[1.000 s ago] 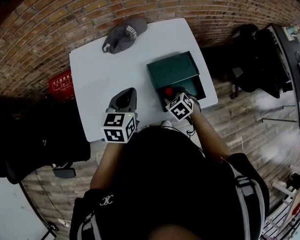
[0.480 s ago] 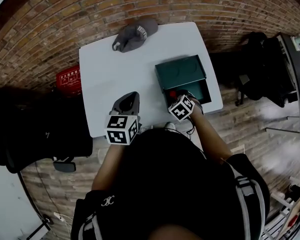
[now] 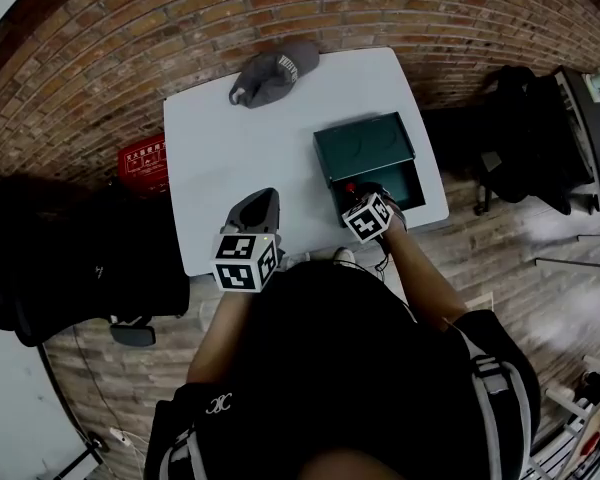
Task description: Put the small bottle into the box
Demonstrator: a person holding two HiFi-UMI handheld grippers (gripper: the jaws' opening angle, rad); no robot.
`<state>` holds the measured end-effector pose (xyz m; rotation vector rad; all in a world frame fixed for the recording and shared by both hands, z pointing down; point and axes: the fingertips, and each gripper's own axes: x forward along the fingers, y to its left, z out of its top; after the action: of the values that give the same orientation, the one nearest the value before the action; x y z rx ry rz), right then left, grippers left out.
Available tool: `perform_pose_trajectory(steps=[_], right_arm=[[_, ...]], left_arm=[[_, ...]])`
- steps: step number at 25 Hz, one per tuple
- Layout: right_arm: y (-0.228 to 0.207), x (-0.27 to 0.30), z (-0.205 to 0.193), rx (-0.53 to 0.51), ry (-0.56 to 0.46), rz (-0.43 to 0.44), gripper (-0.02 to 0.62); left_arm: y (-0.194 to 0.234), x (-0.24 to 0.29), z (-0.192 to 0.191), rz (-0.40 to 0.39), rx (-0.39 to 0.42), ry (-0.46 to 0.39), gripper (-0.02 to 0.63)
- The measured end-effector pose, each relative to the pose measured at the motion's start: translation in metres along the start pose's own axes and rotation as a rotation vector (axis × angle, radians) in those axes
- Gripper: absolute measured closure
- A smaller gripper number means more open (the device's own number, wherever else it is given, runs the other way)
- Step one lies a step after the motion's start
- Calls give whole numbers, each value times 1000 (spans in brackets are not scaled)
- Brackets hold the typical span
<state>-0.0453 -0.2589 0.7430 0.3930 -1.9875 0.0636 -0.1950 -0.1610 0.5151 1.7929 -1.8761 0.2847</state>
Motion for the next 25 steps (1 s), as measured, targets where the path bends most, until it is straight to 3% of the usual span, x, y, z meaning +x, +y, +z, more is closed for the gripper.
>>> perform_pose_trajectory(steps=[11, 21, 25], right_arm=[[7, 6, -2, 41, 36, 85, 344], [-23, -43, 21, 107, -158, -25, 344], [-34, -79, 34, 174, -320, -57, 344]], left_arm=[[-15, 13, -5, -72, 8, 29, 594], [-48, 40, -4, -189, 42, 59, 594], [-65, 53, 1, -239, 72, 63, 594]])
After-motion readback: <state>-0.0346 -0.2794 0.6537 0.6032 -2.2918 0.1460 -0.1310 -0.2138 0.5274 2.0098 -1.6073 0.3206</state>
